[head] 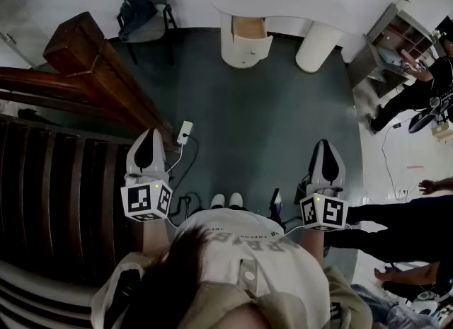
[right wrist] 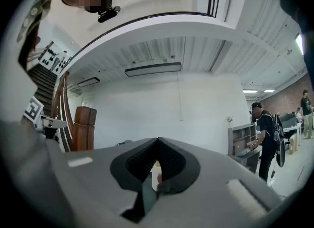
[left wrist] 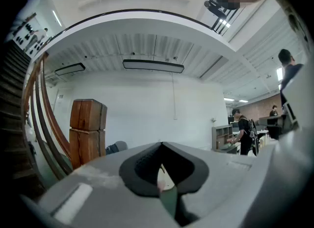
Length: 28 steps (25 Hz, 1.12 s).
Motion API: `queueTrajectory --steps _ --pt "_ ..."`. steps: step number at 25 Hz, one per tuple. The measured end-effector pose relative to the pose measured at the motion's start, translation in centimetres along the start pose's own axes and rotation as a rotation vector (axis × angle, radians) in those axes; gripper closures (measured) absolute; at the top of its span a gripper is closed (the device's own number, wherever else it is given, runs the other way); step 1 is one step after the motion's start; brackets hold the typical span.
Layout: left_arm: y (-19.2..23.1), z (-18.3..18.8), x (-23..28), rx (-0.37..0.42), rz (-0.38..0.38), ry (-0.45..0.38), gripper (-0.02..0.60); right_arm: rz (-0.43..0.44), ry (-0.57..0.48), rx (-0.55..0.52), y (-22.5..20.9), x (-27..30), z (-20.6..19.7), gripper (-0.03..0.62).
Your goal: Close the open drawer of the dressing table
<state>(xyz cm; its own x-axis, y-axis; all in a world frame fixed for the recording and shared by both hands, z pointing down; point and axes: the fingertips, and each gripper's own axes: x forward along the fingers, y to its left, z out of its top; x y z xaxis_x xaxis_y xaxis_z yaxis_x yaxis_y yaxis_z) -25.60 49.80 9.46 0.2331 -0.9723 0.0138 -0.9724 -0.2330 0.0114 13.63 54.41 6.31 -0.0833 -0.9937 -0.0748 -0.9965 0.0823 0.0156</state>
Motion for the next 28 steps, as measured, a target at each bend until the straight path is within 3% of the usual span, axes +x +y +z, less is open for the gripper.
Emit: queueTrajectory --steps 17,21,24,28 --pt "-2.0 -0.1 0.9 0.007 -0.009 0.010 0.575 -0.008 0.007 0.016 -1.7 -0.1 -0.6 0.594" --pt "-3.9 0.5 2.2 0.021 -0.042 0.003 0.575 -0.005 -0.025 0.054 -2.8 0.0 -0.3 0.591" --pt "-5.3 0.2 3.6 0.045 -0.053 0.046 0.575 -0.011 -0.039 0.092 -4.0 0.6 -0.3 0.588" --pt "-6.1 -0.2 4.1 0.042 -0.040 0.076 0.575 0.031 -0.031 0.122 -4.4 1.4 -0.6 0.436"
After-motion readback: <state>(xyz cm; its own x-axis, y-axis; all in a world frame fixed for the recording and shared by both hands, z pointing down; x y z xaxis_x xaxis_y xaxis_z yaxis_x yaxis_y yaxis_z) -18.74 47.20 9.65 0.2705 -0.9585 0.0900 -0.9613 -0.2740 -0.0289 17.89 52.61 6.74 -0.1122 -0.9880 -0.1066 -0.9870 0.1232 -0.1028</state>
